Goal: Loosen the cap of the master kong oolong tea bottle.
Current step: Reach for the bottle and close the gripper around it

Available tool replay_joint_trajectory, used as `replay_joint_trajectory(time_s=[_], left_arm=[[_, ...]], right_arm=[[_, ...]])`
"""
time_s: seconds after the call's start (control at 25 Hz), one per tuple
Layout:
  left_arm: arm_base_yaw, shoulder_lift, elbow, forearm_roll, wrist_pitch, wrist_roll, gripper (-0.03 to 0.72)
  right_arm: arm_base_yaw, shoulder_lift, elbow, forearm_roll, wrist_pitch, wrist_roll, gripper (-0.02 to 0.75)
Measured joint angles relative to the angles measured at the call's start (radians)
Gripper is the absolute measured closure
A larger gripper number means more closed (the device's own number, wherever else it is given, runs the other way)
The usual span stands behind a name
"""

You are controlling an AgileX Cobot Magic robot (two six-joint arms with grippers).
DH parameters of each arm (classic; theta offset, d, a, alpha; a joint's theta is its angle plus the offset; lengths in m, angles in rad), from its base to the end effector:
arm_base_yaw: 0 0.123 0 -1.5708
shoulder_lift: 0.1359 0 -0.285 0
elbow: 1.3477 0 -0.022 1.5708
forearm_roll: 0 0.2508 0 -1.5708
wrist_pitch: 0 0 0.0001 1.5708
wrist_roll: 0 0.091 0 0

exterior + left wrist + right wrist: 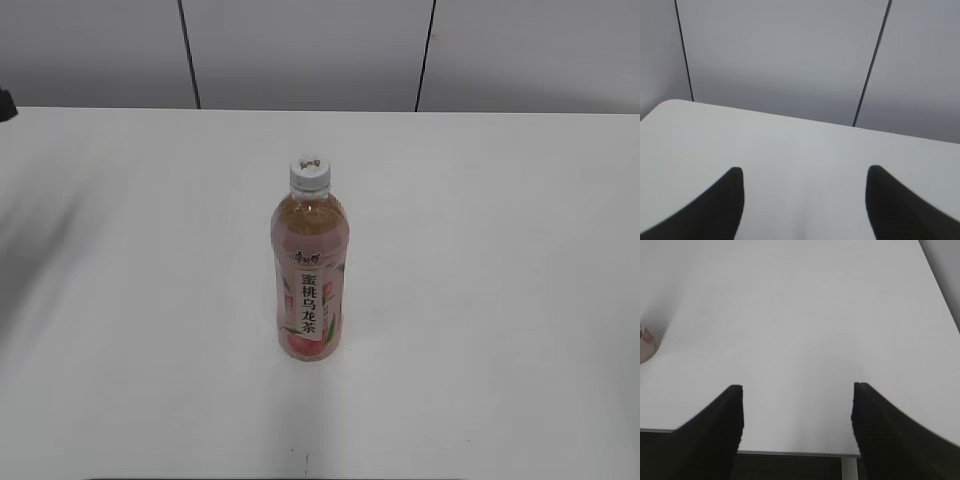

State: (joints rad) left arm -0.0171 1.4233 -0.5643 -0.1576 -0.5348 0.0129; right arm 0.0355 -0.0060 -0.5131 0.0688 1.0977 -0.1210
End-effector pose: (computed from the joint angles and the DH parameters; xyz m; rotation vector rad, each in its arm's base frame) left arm 0.2799 0.0025 0.2270 -0.1526 1.8061 -0.0269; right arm -0.0092 0.0052 0.2780 -0.1665 2.0536 0.0296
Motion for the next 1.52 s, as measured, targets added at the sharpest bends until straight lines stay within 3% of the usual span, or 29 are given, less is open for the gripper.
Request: replay_joint_trajectory(time_s=[0.16,0.48,0.64,0.92,1.2,1.52], left_arm=[[0.000,0.159,0.042,0.066,-0.215,-0.070,0.220],[0.000,0.365,0.197,0.357,-0.628,-0.149,0.220],[0.000,0.374,0.272,0.465,-0.656,-0.153,0.220],[0.000,0.374,0.286,0.759,-0.668,-0.155,0.214],[0.000,0.374,0.286,0.928,-0.668,-0.155,0.052],[-0.002,0.374,0.262,1.129,-0.668,-0.194,0.042]], right_arm=[[0.000,0.000,0.000,0.000,0.000,0.000,0.225],[0.000,0.000,0.000,0.000,-0.001,0.000,0.225],[0.000,0.000,0.000,0.000,-0.001,0.000,0.225],[0.000,0.000,0.000,0.000,-0.001,0.000,0.225],[0.000,0.000,0.000,0.000,-0.001,0.000,0.225],[0.000,0.000,0.000,0.000,-0.001,0.000,0.225]])
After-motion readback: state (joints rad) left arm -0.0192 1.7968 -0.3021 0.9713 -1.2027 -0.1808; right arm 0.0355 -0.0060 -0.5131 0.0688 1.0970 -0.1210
